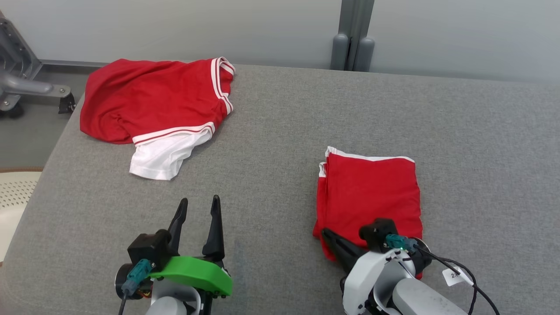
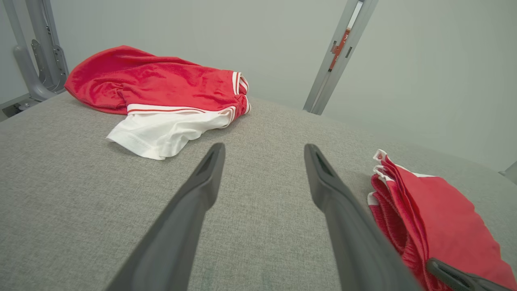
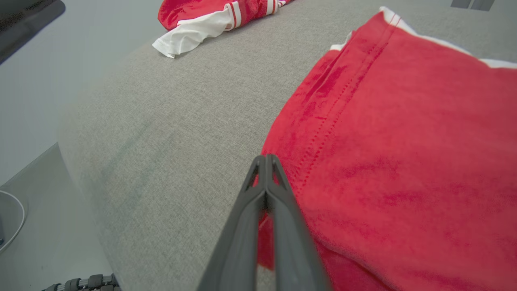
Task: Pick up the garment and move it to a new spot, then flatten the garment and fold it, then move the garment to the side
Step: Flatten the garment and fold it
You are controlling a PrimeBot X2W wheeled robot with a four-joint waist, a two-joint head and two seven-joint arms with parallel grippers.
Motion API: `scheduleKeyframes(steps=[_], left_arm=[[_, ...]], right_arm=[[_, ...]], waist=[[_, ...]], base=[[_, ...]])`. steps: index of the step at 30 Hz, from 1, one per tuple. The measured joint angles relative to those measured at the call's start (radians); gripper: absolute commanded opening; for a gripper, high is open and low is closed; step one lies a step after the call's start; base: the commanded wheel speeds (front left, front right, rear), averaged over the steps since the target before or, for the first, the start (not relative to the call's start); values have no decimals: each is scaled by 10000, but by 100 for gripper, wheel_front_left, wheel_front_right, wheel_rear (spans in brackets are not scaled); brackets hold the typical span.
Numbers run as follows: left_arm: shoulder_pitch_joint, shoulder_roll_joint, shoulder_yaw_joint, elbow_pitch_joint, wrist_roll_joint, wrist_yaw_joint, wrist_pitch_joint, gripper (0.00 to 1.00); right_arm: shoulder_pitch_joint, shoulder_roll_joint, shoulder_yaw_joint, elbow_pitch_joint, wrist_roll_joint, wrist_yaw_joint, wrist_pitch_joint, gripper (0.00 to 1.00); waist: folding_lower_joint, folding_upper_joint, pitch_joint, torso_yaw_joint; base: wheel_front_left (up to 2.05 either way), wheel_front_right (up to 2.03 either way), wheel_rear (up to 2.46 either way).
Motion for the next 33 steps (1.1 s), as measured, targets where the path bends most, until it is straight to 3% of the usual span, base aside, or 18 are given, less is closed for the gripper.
scheduleKeyframes(steps=[1,3,4,9,23,33], left_arm=[[15,-4,15,4,10,-2,0,100],[38,-13,48,4,31,-8,0,100],[44,-21,71,-6,52,-19,0,100],[78,-61,153,-61,303,-52,0,100],[126,-167,512,201,817,-33,0,100],[563,-178,940,424,1208,2,0,100]], right_arm=[[-32,-15,35,-6,-10,0,-105,0],[-50,-54,-4,-90,-23,0,-437,48],[-49,-73,-104,-165,-21,0,-604,100],[150,-58,-1197,-677,-169,0,-1083,100],[1864,604,-5630,-2644,-2266,0,-1342,100],[2540,853,-6157,-3281,-2752,0,-1202,100]], waist=[[0,0,-23,-30],[0,0,-89,-118],[0,0,-127,-167],[0,0,-332,-448],[0,0,-794,-1434],[0,0,-897,-1713]], base=[[0,0,0],[0,0,0],[0,0,0],[0,0,0],[0,0,0],[0,0,0]])
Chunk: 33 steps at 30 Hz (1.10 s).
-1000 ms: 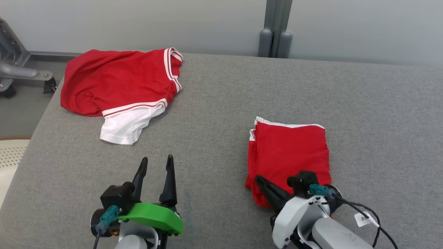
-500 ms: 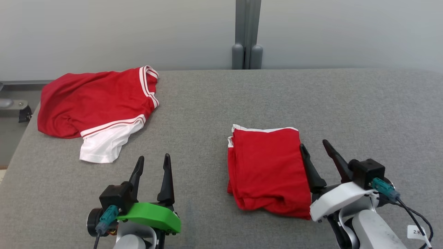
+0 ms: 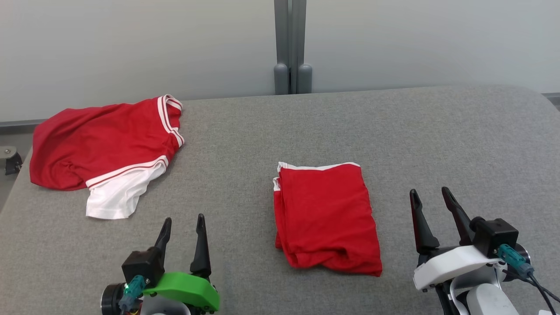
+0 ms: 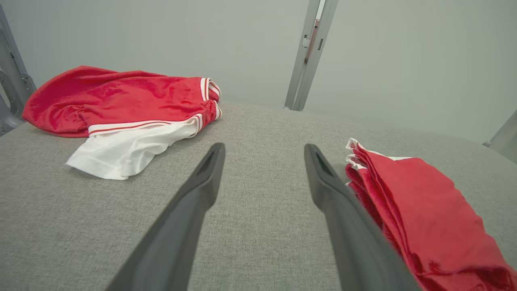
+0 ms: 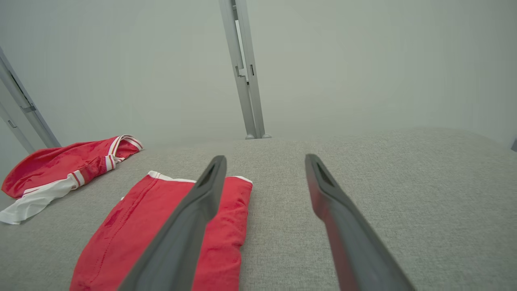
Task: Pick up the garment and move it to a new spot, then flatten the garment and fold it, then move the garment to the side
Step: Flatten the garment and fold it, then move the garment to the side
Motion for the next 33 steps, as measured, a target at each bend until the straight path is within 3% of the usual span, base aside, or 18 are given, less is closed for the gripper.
scheduleKeyframes(steps=[21,27,33], left_arm=[[127,-6,125,-132,-48,6,0,100],[64,-10,-19,-280,-100,86,0,100],[-198,-13,-150,-462,-205,159,0,100]], right_arm=[[113,21,-15,81,100,-2,422,100],[-337,-17,-251,240,-25,0,1634,100],[-1273,-658,-148,732,732,-2,3651,100]], waist=[[0,0,130,211],[0,0,386,424],[0,0,793,815]], base=[[0,0,0],[0,0,0],[0,0,0]])
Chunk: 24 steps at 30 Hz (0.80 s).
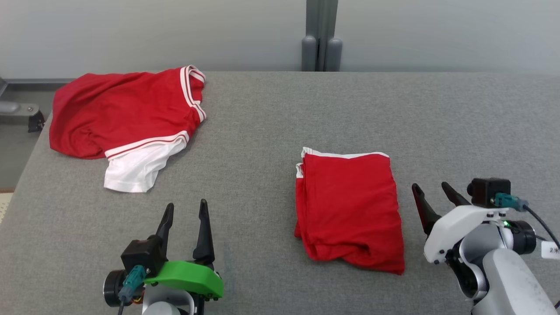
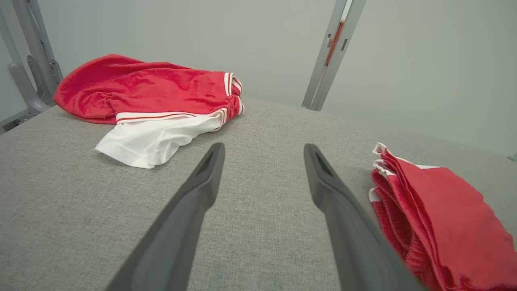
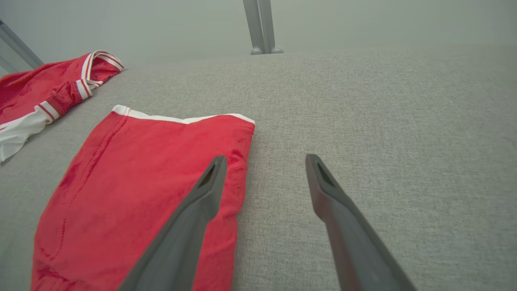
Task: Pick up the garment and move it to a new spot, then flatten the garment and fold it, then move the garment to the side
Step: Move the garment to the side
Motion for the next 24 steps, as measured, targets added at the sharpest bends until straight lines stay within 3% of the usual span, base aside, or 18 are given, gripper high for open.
scheduleKeyframes(steps=[8,15,16,19,24], left_arm=[[-228,0,-104,-132,-113,86,0,100],[-288,0,-40,-228,-127,115,0,100],[-289,0,-13,-245,-127,117,0,100],[-299,2,12,-309,-102,127,0,100],[-433,0,25,-439,121,102,0,100]], right_arm=[[-992,-792,560,1062,1281,0,1942,100],[-1111,-1026,1197,1563,2165,0,2462,100],[-1159,-1072,1266,1599,2213,0,2458,44],[-1338,-1152,1490,1680,2288,0,2349,0],[-1753,-1308,1687,1741,2328,2,1894,0]], waist=[[0,0,487,695],[0,0,859,1140],[0,0,915,1165],[0,0,1045,1142],[0,0,1178,794]], base=[[0,0,0],[0,0,0],[0,0,0],[0,0,0],[0,0,0]])
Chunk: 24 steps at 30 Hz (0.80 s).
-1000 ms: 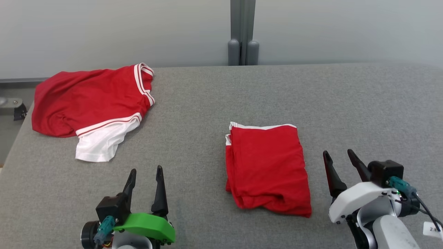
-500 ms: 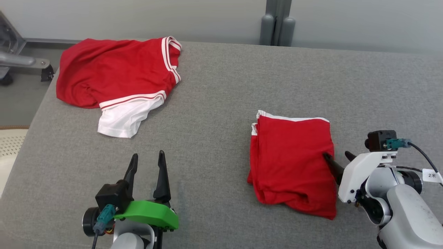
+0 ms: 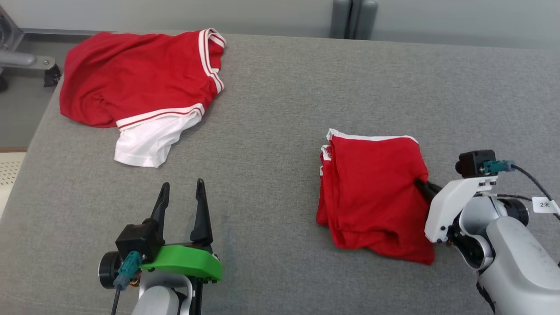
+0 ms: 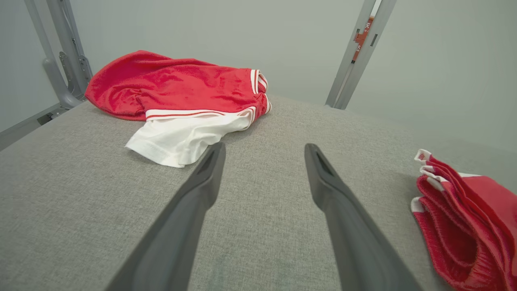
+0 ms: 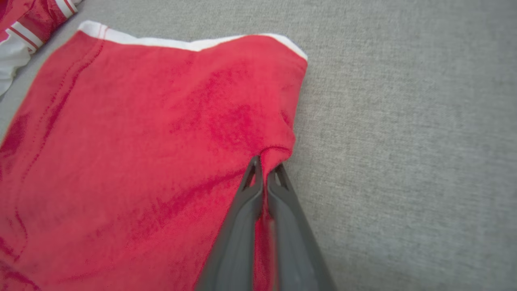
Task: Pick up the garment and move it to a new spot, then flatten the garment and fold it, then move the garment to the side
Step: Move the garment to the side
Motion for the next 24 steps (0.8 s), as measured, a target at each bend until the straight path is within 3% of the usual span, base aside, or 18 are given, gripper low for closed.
scheduleKeyframes(steps=[11,24], left_arm=[[-537,33,113,-253,715,-226,-2,100],[-1261,435,-228,-142,1183,-445,173,100]], right_arm=[[-1257,-499,-535,81,-224,2,-1062,0],[-1998,-167,-692,1143,-276,2,-2161,0]], waist=[[0,0,537,-1830],[0,0,1454,-4623]], base=[[0,0,0],[0,0,0]])
